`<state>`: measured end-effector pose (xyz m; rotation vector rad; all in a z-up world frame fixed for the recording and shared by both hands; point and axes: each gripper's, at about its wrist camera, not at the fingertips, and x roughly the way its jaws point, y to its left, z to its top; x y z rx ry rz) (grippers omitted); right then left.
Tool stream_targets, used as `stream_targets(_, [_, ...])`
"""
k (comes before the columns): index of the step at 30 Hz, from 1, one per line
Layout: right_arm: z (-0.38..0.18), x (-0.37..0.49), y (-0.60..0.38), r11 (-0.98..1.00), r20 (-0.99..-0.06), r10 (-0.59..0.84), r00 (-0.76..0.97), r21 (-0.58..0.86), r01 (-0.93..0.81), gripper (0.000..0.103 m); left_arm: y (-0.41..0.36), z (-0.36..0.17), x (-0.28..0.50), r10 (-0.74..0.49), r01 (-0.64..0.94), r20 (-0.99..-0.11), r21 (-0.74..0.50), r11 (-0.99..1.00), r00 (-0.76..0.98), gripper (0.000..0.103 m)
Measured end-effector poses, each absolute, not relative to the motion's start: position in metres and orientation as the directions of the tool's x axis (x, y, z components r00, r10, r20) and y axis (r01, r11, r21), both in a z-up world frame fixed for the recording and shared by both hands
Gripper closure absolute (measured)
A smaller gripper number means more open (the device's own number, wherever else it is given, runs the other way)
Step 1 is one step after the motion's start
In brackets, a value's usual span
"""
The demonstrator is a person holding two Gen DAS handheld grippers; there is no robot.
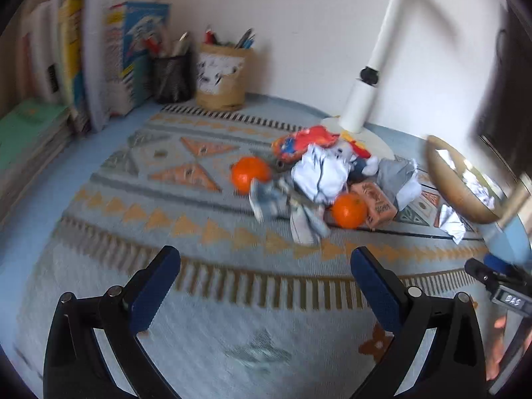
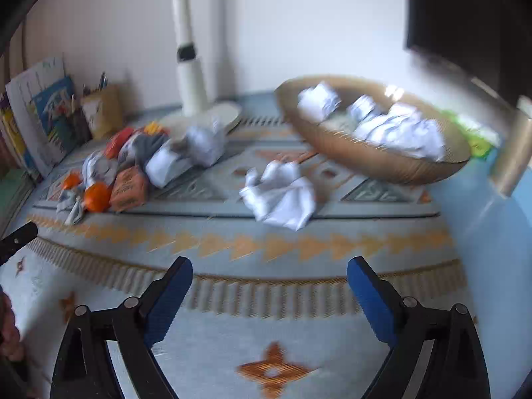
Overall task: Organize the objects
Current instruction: 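Move both open tools back toward the oranges on the desk, then grasp an orange with the left tool while the right tool grasps another orange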
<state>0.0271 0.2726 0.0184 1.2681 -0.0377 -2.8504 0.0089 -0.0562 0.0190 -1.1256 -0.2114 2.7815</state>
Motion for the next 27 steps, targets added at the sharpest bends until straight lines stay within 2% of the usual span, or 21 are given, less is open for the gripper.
stream_targets(3, [0.041,0.023,0.228,-0.986,-0.732,-0.149,-0.665,0.062,0.153,0.01,-0.074,0.03,-0.018,0.203,-0.128,-0.674,-0.16,-0.979,-0.71,0.001])
stream_targets(4, [0.046,0.018,0.21,-0.968,-0.733,-0.233,-0.639,0.112,0.224,0.013,-0.083,0.029,-0.033,0.22,-0.146,-0.678,-0.165,-0.975,-0.701,0.001])
stream_targets(5, [0.048,0.011,0.197,-0.942,-0.735,-0.323,-0.596,0.189,0.277,0.023,-0.089,0.027,-0.045,0.235,-0.157,-0.688,-0.175,-0.972,-0.686,0.003])
stream_targets(6, [0.043,0.0,0.18,-0.905,-0.742,-0.418,-0.524,0.287,0.315,0.03,-0.094,0.023,-0.058,0.256,-0.169,-0.701,-0.192,-0.967,-0.666,0.008])
stream_targets(8, [0.028,-0.019,0.154,-0.87,-0.765,-0.484,-0.424,0.366,0.331,0.045,-0.1,0.015,-0.078,0.302,-0.183,-0.717,-0.24,-0.953,-0.629,0.015])
stream_targets(11, [0.01,-0.038,0.125,-0.891,-0.798,-0.439,-0.414,0.324,0.319,0.047,-0.1,0.001,-0.099,0.359,-0.188,-0.734,-0.309,-0.932,-0.576,0.017])
stream_targets(12, [0.005,-0.045,0.12,-0.901,-0.805,-0.42,-0.42,0.313,0.301,0.047,-0.096,-0.003,-0.104,0.366,-0.192,-0.742,-0.313,-0.93,-0.562,0.022])
stream_targets(16, [0.0,-0.069,0.112,-0.952,-0.81,-0.299,-0.504,0.215,0.219,0.046,-0.081,-0.013,-0.113,0.369,-0.234,-0.758,-0.287,-0.929,-0.538,0.03])
stream_targets(20, [-0.007,-0.085,0.116,-0.958,-0.798,-0.286,-0.53,0.227,0.176,0.046,-0.075,-0.015,-0.124,0.364,-0.242,-0.757,-0.274,-0.931,-0.543,0.03])
stream_targets(21, [-0.008,-0.086,0.116,-0.958,-0.798,-0.286,-0.531,0.225,0.179,0.046,-0.075,-0.015,-0.125,0.369,-0.244,-0.755,-0.279,-0.929,-0.542,0.037])
stream_targets(22, [-0.008,-0.087,0.115,-0.96,-0.795,-0.28,-0.537,0.215,0.181,0.046,-0.073,-0.015,-0.126,0.37,-0.247,-0.754,-0.278,-0.928,-0.542,0.047])
stream_targets(24, [-0.008,-0.086,0.114,-0.961,-0.791,-0.276,-0.545,0.209,0.183,0.047,-0.068,-0.015,-0.125,0.35,-0.251,-0.761,-0.25,-0.935,-0.546,0.053])
stream_targets(25, [-0.008,-0.085,0.112,-0.961,-0.79,-0.273,-0.55,0.203,0.185,0.049,-0.069,-0.014,-0.124,0.349,-0.257,-0.764,-0.245,-0.935,-0.543,0.065])
stream_targets(27, [-0.007,-0.078,0.112,-0.959,-0.781,-0.279,-0.559,0.192,0.21,0.065,-0.07,-0.014,-0.122,0.354,-0.257,-0.762,-0.251,-0.933,-0.542,0.067])
